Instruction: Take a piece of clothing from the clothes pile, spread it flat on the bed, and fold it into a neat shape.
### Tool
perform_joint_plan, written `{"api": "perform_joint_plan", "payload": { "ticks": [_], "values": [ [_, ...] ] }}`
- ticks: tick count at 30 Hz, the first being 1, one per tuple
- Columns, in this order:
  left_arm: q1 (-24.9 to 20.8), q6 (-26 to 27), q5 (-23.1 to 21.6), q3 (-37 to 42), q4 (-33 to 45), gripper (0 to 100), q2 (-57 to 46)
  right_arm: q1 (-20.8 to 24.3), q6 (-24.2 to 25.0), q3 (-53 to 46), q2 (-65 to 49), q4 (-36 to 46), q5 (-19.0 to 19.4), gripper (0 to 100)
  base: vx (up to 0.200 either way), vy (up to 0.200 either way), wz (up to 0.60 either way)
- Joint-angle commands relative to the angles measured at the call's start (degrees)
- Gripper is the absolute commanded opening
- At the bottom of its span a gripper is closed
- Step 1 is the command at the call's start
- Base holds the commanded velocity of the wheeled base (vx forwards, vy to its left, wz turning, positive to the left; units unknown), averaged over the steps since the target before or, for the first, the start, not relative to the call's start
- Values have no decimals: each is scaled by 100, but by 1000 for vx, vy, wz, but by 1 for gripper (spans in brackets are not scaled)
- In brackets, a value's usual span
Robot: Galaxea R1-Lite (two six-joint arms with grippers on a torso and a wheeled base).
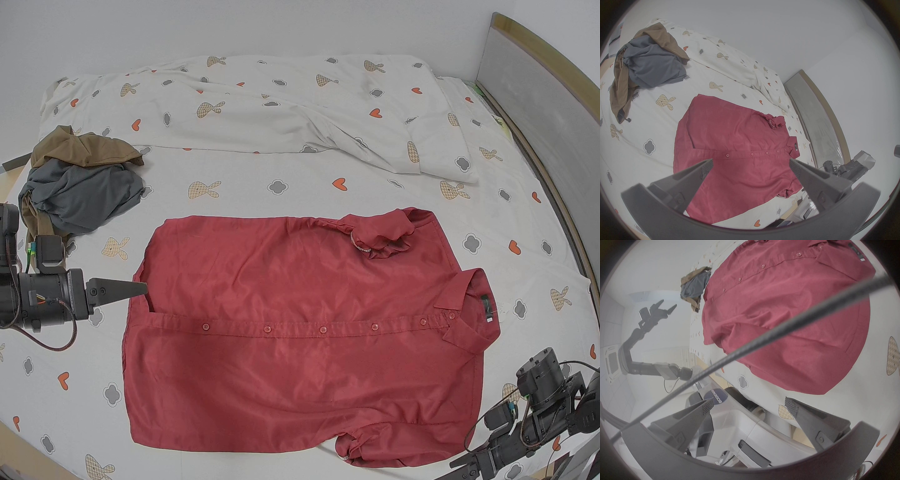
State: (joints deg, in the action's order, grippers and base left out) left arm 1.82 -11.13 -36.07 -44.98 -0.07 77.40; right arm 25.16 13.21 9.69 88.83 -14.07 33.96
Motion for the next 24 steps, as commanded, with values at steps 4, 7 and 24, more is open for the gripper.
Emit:
{"api": "perform_joint_plan", "payload": {
  "ticks": [4, 7, 24],
  "values": [
    [3, -3, 4, -2, -1, 100, 30, 41, -117, 6, 380, 36, -13, 100, 0, 0, 0],
    [3, -3, 4, -2, -1, 100, 39, -29, -109, 77, 706, -35, -346, 100, 0, 0, 0],
    [-6, 32, 4, 7, -1, 100, 91, -609, 568, 1694, 1681, -1863, -751, 100, 0, 0, 0]
  ]
}}
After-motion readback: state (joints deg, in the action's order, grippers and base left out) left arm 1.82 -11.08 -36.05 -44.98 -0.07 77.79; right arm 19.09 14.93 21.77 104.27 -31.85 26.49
